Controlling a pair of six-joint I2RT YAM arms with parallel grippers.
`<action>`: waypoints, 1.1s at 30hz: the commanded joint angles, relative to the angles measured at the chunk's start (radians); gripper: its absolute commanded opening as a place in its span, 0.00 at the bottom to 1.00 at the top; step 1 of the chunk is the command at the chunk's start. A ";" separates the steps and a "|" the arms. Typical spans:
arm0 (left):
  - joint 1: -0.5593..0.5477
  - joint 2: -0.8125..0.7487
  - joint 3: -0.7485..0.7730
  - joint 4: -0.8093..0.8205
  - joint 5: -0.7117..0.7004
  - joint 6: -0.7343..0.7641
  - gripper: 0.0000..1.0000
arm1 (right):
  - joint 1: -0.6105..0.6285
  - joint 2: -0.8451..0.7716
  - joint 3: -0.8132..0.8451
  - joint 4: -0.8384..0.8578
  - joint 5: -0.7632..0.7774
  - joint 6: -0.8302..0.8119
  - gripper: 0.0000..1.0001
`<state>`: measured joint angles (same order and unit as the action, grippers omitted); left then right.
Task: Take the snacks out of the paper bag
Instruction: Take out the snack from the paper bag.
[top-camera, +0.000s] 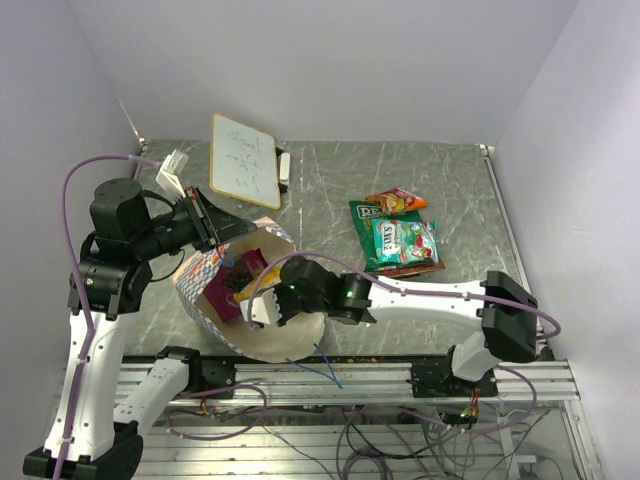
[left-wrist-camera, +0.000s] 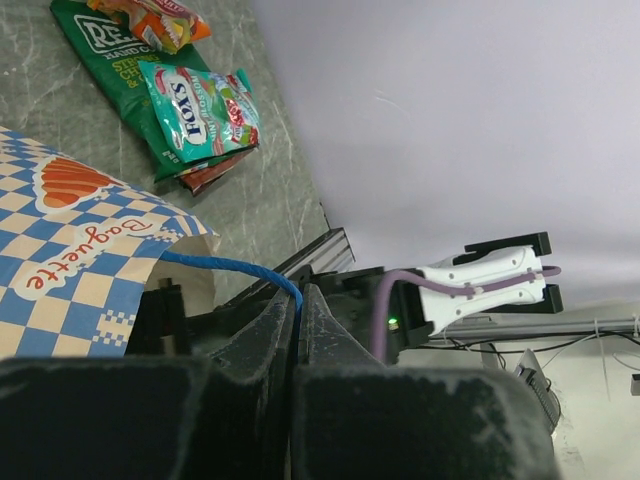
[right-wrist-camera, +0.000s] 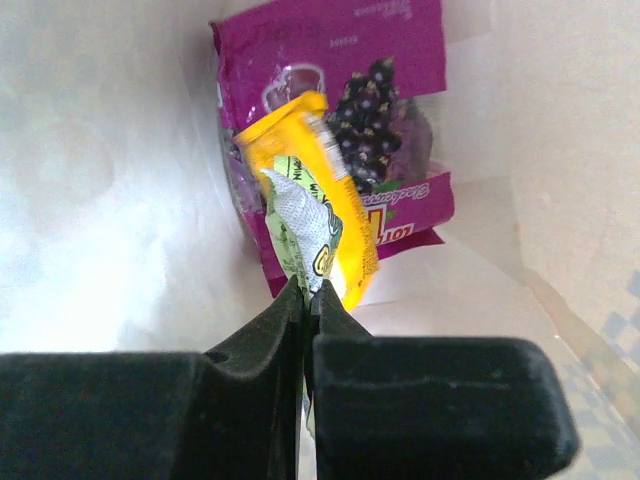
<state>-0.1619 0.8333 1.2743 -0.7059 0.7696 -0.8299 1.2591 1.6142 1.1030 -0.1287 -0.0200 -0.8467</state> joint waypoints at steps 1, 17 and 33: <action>-0.008 -0.006 0.007 0.002 -0.010 0.015 0.07 | 0.000 -0.083 -0.010 -0.033 -0.093 0.080 0.00; -0.008 0.006 -0.018 -0.009 -0.022 0.026 0.07 | 0.000 -0.372 0.041 -0.086 -0.074 0.327 0.00; -0.008 0.023 -0.002 -0.066 -0.052 0.070 0.07 | -0.005 -0.658 0.044 0.057 0.613 0.467 0.00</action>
<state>-0.1619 0.8494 1.2514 -0.7460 0.7334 -0.7986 1.2587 0.9630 1.1881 -0.1841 0.1986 -0.4530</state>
